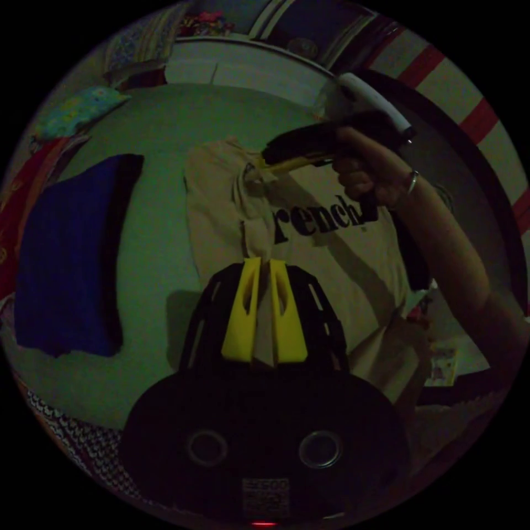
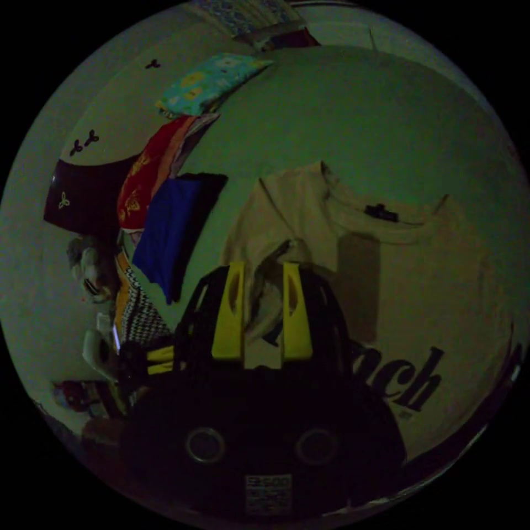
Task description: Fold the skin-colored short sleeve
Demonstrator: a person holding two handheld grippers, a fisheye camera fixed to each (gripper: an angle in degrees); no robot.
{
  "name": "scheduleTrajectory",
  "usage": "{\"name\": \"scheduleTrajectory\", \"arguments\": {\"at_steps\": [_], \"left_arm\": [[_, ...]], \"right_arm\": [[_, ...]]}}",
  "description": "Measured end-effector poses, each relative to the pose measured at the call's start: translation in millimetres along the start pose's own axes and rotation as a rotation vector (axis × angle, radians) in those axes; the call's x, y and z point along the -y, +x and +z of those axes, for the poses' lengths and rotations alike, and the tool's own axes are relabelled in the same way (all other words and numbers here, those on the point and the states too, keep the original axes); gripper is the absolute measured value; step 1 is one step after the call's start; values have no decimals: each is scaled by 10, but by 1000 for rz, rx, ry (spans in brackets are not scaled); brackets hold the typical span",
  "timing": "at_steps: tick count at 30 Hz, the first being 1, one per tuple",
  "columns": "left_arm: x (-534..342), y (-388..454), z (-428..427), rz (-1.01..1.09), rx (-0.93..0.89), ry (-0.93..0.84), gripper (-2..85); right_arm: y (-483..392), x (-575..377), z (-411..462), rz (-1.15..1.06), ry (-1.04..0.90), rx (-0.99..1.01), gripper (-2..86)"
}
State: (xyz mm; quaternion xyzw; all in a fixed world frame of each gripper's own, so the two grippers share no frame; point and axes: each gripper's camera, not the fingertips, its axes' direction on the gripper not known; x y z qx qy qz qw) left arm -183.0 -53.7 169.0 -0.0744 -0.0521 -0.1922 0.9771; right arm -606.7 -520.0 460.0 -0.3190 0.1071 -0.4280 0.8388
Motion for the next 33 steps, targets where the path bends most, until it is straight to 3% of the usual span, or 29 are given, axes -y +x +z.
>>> {"name": "scheduleTrajectory", "arguments": {"at_steps": [3,4,8,12,16,22,28,33], "left_arm": [[60,4,80,4,-19,-17,50],[78,10,111,9,-18,-29,50],[118,14,184,10,-9,-53,49],[116,-25,153,-32,7,-19,49],[82,-87,68,-84,-14,82,52],[176,-79,199,-103,-36,70,79],[343,-3,506,-102,115,-114,85],[340,-56,487,-154,93,-111,59]], "right_arm": [[-37,113,198,58,-32,-153,62],[-39,119,225,79,-30,-188,21],[-49,-70,21,59,77,-188,-13],[122,-238,-71,127,92,-258,-7],[233,-277,-85,180,15,-252,55],[-369,-159,-265,-77,180,-325,78],[-737,192,309,-231,30,-513,86],[-812,162,482,-248,17,-572,10]]}}
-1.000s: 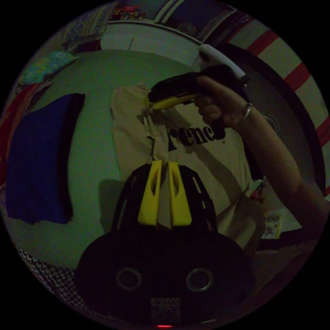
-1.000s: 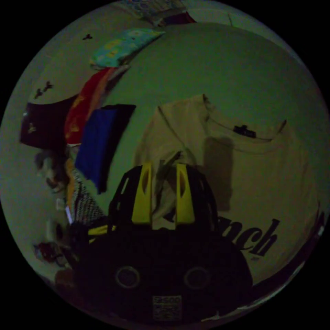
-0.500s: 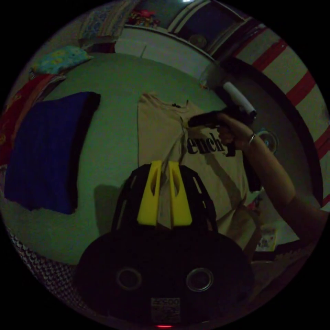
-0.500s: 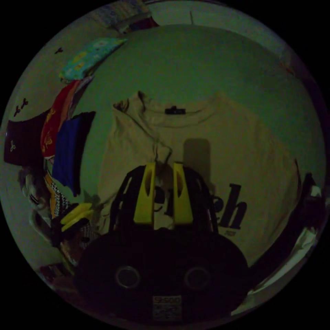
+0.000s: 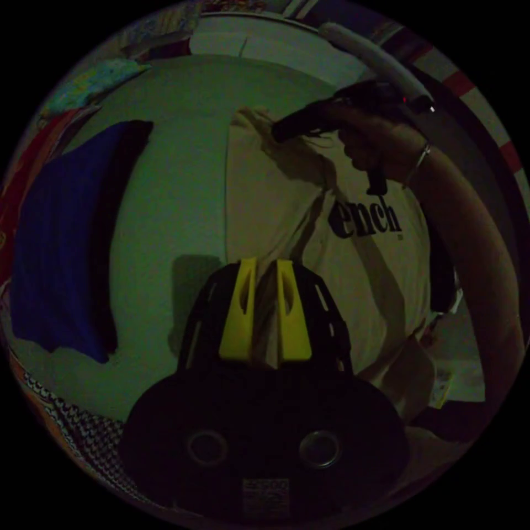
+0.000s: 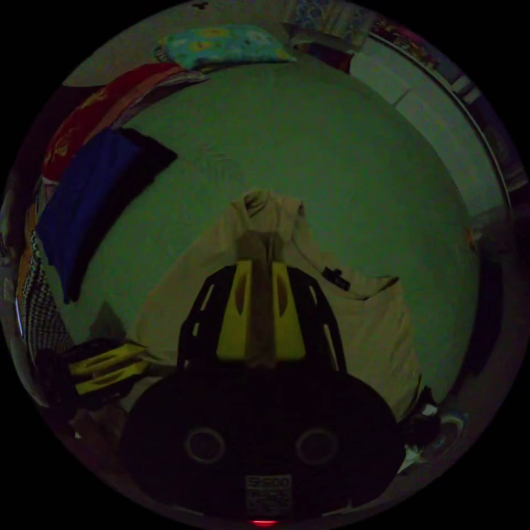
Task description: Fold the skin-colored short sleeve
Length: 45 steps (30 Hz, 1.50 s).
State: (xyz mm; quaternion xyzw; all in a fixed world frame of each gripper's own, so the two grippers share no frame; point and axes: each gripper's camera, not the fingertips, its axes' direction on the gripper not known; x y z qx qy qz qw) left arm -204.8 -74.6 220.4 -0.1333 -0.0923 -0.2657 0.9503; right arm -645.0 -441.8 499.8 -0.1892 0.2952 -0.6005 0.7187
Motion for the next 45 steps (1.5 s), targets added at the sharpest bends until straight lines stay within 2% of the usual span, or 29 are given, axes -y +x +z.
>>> {"name": "scheduleTrajectory", "arguments": {"at_steps": [3,7,13,18,25,27,29,31,34,36,40,42,45], "left_arm": [[-26,-7,-47,-12,-26,16,33],[-125,28,-233,-50,37,109,20],[-269,-61,-428,-178,-1,244,17],[-228,31,-392,-205,-7,225,22],[-83,289,-304,-220,-16,193,26],[-42,370,-286,-227,-27,195,26],[10,474,-260,-229,-27,194,27],[89,629,-226,-230,-22,194,28],[203,847,-178,-239,-19,200,29],[280,996,-151,-248,2,207,30],[510,1364,-28,-271,39,194,42],[614,1523,48,-284,56,178,51],[769,1788,134,-324,39,199,64]], "right_arm": [[-75,-109,-158,-38,55,7,-12],[-171,-168,-331,-61,86,25,-14],[-359,-193,-345,-82,51,18,-15],[-367,-279,-351,-44,93,72,-4],[-419,-493,-140,-125,-25,111,85],[-431,-606,-21,-118,-57,109,80],[-464,-790,82,-139,-75,119,33],[-494,-924,63,-152,-58,63,-4],[-548,-1139,-66,-199,18,47,-13],[-535,-1258,-97,-183,48,48,-14],[-434,-1616,183,-130,-24,57,-7],[-306,-1849,124,-41,18,102,-2],[-55,-2501,-244,70,194,166,8]]}}
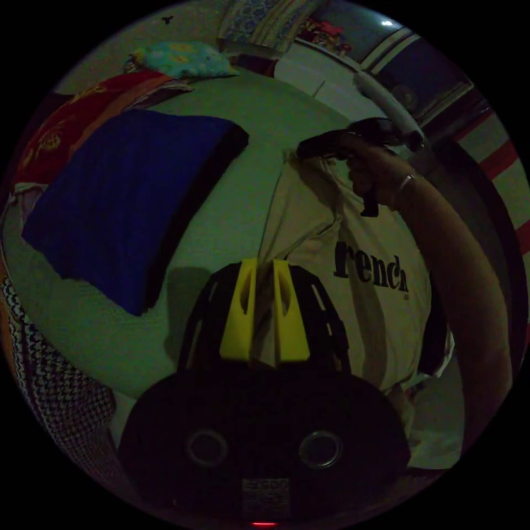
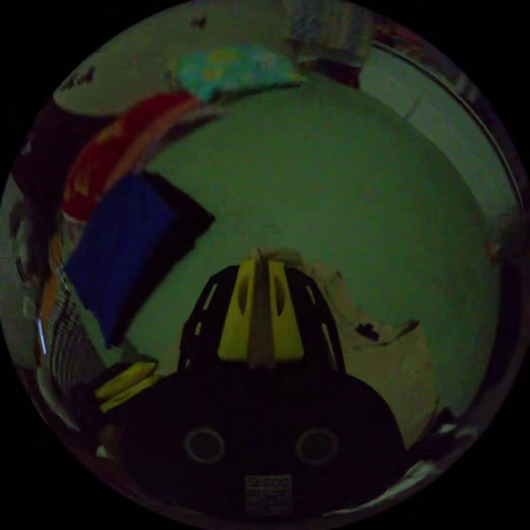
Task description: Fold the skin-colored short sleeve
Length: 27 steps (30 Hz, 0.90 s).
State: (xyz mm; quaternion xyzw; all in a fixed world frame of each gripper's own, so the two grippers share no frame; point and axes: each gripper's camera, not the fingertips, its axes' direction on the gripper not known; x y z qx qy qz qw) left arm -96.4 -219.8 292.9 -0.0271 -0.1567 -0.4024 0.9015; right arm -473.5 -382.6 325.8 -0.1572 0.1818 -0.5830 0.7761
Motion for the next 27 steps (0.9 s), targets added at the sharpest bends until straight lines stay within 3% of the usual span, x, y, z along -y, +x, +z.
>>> {"name": "scheduleTrajectory", "arguments": {"at_steps": [2,6,11,14,17,20,22,27], "left_arm": [[27,177,54,-39,6,18,72],[53,630,108,-131,28,132,82],[39,1425,51,-117,123,241,75],[155,2315,91,54,97,241,74],[319,3526,289,325,24,236,74],[513,4801,668,598,-175,200,71],[740,5809,1160,774,-190,100,77],[1340,7477,2341,854,-282,-231,56]], "right_arm": [[87,-701,-483,-12,111,-52,25],[260,-2204,-1034,44,147,-57,47],[785,-4679,-1549,484,158,-82,75],[1086,-5573,-1793,638,252,-97,77],[1394,-5953,-1950,674,295,-112,76],[1728,-6136,-2019,734,365,-91,77],[1991,-6184,-1999,803,390,-42,78],[2735,-6172,-1730,991,269,-71,78]]}}
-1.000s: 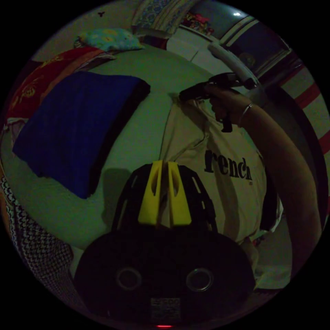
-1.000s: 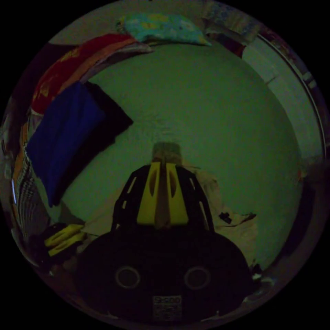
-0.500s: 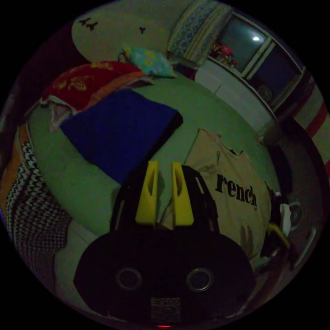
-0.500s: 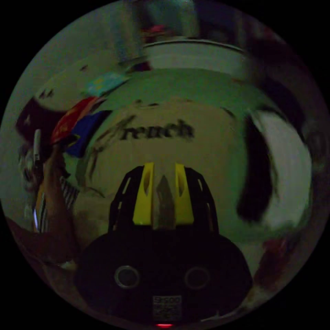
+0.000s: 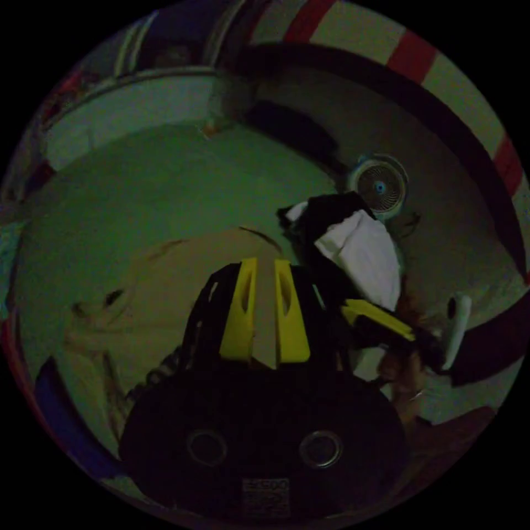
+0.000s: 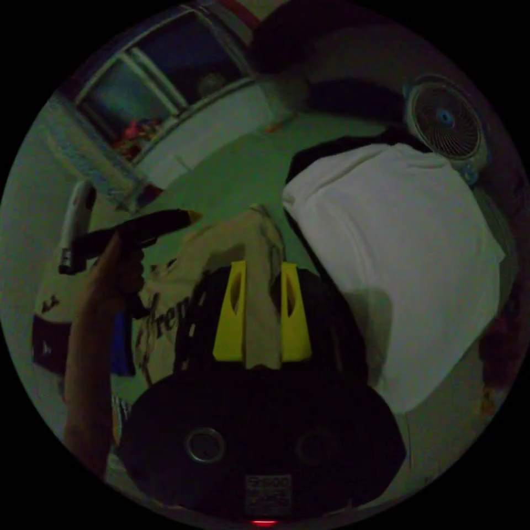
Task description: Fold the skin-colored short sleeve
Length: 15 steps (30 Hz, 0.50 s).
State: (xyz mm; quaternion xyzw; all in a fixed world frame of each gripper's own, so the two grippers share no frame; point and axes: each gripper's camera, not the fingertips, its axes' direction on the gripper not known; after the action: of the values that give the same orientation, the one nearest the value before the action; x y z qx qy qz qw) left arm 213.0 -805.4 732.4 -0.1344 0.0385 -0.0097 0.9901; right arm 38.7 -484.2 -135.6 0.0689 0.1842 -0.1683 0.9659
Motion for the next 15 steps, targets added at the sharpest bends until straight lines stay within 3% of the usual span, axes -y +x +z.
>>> {"name": "scheduleTrajectory", "arguments": {"at_steps": [4,9,15], "left_arm": [[1213,123,913,25,168,-152,58],[2252,115,1821,-65,41,-201,85],[3125,310,2613,-23,185,-293,82]], "right_arm": [[409,79,322,3,-75,-50,78],[893,108,349,8,-102,-9,58],[1353,85,310,12,-87,18,23]]}}
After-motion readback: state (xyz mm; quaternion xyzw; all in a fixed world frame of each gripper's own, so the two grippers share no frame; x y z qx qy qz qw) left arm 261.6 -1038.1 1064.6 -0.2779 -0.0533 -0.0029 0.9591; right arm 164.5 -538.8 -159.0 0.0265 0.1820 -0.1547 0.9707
